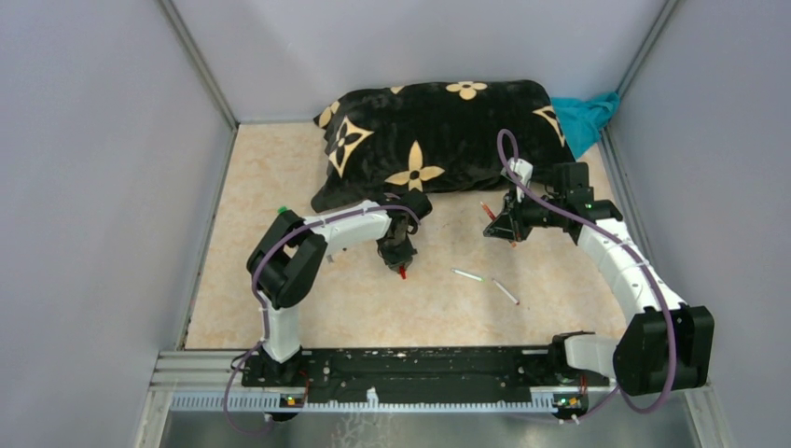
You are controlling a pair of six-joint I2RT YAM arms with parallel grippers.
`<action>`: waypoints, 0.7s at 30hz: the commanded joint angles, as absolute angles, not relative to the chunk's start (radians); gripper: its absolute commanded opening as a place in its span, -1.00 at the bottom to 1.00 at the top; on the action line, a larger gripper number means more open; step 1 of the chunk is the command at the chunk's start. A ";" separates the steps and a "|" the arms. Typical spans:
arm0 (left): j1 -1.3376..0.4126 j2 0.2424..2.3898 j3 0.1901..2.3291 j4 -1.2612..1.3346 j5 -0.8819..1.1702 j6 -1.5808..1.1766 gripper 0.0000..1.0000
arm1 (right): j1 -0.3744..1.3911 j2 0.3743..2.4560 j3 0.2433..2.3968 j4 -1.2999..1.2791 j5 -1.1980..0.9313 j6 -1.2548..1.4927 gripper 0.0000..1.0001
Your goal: Insert the pens into the pen caps
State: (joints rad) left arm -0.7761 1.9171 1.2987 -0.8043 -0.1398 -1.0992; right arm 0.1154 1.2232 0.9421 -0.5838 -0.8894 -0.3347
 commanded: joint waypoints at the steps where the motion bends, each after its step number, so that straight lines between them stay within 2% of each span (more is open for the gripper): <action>1: -0.767 1.929 1.266 -0.782 -0.152 -1.094 -0.84 | 0.106 1.184 0.941 -0.572 -0.939 -0.342 -1.00; 2: -0.765 1.927 1.268 -0.774 -0.143 -1.084 -0.97 | 0.106 1.184 0.944 -0.578 -0.954 -0.348 -1.00; 3: -0.762 1.923 1.270 -0.767 -0.137 -1.076 -1.00 | 0.106 1.183 0.947 -0.584 -0.972 -0.353 -1.00; 10: -0.756 1.787 1.277 -0.622 -0.096 -0.949 -1.00 | 0.106 1.190 1.026 -0.687 -1.085 -0.429 -1.00; 15: -0.754 1.563 1.185 -0.311 -0.028 -0.772 -1.00 | 0.107 1.199 1.155 -0.806 -1.145 -0.508 -1.00; 21: -0.739 1.318 0.983 0.203 0.091 -0.636 -1.00 | 0.134 1.144 1.234 -0.752 -1.204 -0.505 -1.00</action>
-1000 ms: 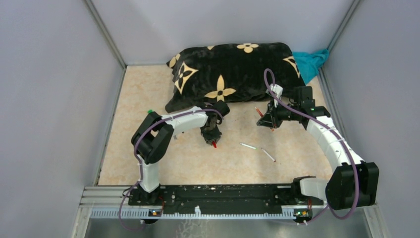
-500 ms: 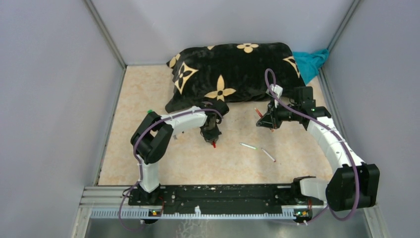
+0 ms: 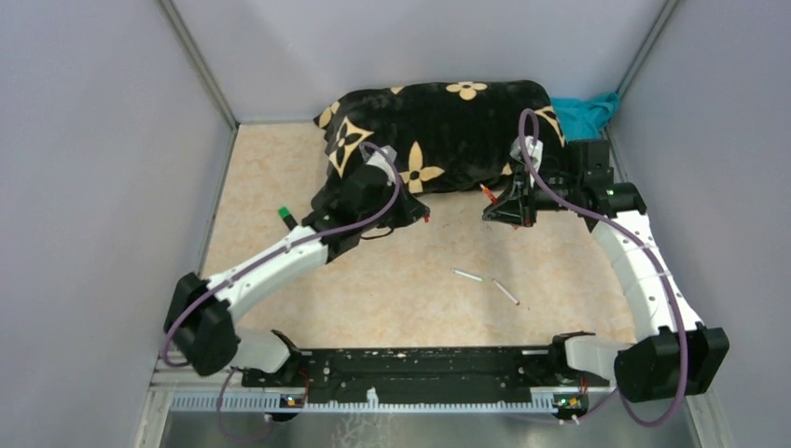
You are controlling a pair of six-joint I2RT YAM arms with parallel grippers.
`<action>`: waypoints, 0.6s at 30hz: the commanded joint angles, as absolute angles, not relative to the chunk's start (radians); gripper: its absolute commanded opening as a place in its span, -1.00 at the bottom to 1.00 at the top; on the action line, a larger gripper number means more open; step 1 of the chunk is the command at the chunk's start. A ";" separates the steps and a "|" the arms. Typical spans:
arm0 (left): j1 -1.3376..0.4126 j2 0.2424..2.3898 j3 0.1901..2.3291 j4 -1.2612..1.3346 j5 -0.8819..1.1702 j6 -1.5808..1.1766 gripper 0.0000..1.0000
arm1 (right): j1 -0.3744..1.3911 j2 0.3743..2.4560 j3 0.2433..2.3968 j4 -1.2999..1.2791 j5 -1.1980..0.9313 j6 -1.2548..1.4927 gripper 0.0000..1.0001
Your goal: Insert the pens into the pen caps
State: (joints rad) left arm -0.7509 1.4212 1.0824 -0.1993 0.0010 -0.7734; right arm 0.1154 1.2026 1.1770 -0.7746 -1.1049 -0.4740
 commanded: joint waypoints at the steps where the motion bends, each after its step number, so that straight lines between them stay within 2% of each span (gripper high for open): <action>1: -0.736 1.283 0.958 0.267 0.098 -0.617 -1.00 | 0.158 1.133 1.225 -0.725 -1.219 -0.481 -1.00; 7: -0.714 1.161 0.859 0.585 0.174 -0.582 -1.00 | 0.363 1.057 1.124 -0.469 -1.220 -0.264 -1.00; 9: -0.711 1.148 0.829 0.685 0.190 -0.637 -1.00 | 0.378 1.044 1.076 -0.359 -1.227 -0.141 -1.00; 18: -0.709 1.214 0.821 1.053 0.284 -0.880 -1.00 | 0.402 1.045 1.069 -0.206 -1.186 0.101 -1.00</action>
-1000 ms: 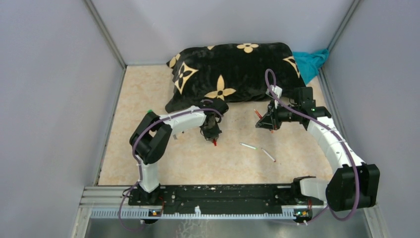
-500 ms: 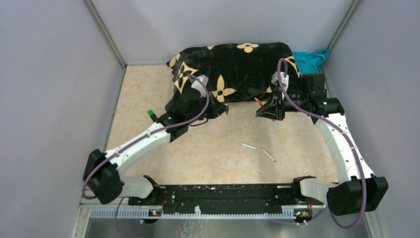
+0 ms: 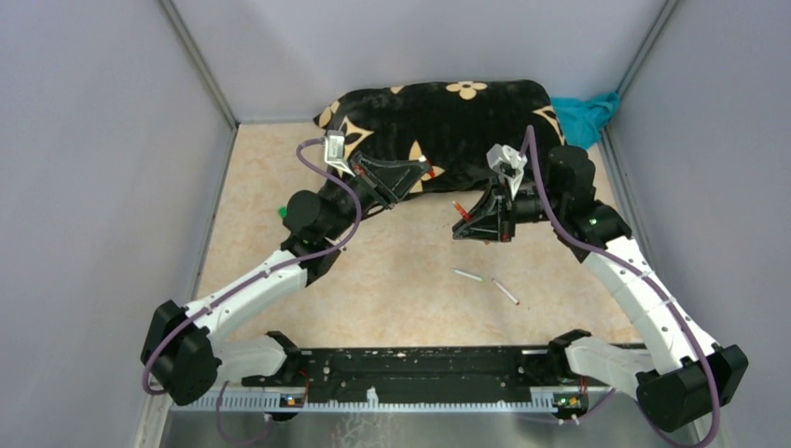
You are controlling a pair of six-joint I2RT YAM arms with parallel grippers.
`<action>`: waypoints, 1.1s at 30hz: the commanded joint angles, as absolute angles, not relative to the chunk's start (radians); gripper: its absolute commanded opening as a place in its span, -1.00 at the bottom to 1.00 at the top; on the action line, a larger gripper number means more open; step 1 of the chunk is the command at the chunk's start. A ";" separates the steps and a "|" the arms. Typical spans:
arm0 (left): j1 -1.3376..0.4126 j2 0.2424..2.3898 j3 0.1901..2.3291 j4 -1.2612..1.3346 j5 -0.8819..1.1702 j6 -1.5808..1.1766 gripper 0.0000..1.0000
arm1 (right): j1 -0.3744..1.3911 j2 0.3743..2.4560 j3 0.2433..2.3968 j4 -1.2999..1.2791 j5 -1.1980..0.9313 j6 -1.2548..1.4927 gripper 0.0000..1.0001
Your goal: Insert the pens into the pen caps
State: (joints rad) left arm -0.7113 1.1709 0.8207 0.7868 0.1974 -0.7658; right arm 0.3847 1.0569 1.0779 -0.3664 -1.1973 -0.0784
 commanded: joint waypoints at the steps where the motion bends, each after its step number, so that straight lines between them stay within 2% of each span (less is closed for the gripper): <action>1: -0.709 1.228 0.831 1.081 0.294 -0.900 -1.00 | 0.402 1.044 1.062 -0.181 -1.174 0.141 -1.00; 8: -0.720 1.273 0.874 1.129 0.320 -0.954 -1.00 | 0.403 1.050 1.030 0.020 -1.152 0.342 -1.00; 33: -0.724 1.322 0.911 1.088 0.394 -0.985 -1.00 | 0.405 1.066 1.021 0.041 -1.102 0.394 -1.00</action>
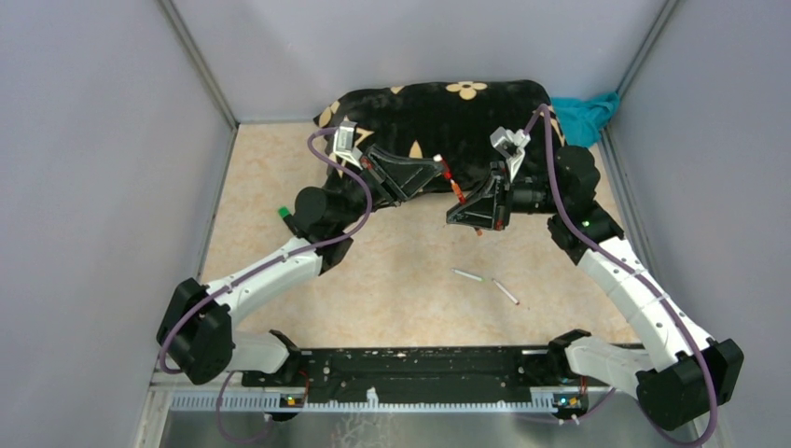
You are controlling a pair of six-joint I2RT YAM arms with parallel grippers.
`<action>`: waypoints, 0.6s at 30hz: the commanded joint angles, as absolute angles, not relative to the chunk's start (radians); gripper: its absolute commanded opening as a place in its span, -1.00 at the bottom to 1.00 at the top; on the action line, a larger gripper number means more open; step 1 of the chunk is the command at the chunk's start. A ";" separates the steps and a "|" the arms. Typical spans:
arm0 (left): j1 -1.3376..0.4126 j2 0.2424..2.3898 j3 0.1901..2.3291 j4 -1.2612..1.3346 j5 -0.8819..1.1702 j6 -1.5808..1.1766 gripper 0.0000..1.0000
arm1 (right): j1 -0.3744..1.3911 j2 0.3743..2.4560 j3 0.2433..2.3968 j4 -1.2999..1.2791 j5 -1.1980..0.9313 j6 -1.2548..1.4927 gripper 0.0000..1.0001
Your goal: Insert the pens into the pen caps
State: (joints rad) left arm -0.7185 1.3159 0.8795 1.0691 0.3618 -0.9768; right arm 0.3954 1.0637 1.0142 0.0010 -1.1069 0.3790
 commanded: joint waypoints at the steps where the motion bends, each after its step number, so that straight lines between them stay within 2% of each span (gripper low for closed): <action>1: -0.724 1.323 0.912 1.087 0.394 -0.985 -1.00 | 0.405 1.066 1.021 0.041 -1.102 0.394 -1.00; 18: -0.730 1.330 0.937 1.051 0.420 -0.980 -1.00 | 0.405 1.069 1.024 0.048 -1.102 0.404 -1.00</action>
